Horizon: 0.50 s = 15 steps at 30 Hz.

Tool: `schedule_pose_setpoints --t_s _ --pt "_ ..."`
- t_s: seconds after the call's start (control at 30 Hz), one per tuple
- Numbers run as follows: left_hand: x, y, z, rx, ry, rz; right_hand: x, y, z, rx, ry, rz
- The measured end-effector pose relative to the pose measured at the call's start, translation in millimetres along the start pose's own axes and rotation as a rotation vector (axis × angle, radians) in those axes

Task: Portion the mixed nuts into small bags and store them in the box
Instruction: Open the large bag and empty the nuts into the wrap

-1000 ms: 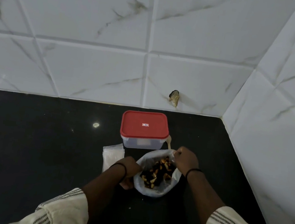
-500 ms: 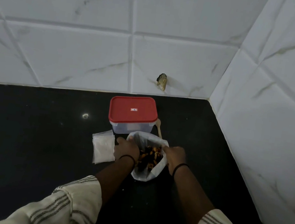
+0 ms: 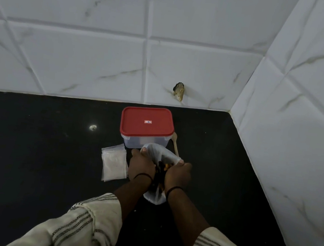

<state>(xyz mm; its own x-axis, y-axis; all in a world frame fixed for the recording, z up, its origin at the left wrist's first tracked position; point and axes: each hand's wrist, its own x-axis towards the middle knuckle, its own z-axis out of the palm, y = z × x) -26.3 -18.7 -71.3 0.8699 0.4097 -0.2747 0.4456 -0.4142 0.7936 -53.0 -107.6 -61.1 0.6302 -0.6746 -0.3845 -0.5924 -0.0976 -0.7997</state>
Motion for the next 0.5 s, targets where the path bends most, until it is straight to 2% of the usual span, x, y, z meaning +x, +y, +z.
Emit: schedule_pose_setpoints --t_s 0.17,0.3,0.4,0.5 --pt "19 -12 -12 0.088 -0.046 0.028 20 -5 -10 -0.075 0.02 -0.005" --pt "33 -13 -19 0.047 -0.084 0.067 36 -3 -17 0.002 -0.004 0.072" --pt "44 -15 -23 -0.089 -0.154 -0.031 43 1 -26 0.09 -0.075 0.24" --pt "52 -17 -22 -0.324 -0.247 -0.227 46 -3 -39 0.182 -0.197 0.382"
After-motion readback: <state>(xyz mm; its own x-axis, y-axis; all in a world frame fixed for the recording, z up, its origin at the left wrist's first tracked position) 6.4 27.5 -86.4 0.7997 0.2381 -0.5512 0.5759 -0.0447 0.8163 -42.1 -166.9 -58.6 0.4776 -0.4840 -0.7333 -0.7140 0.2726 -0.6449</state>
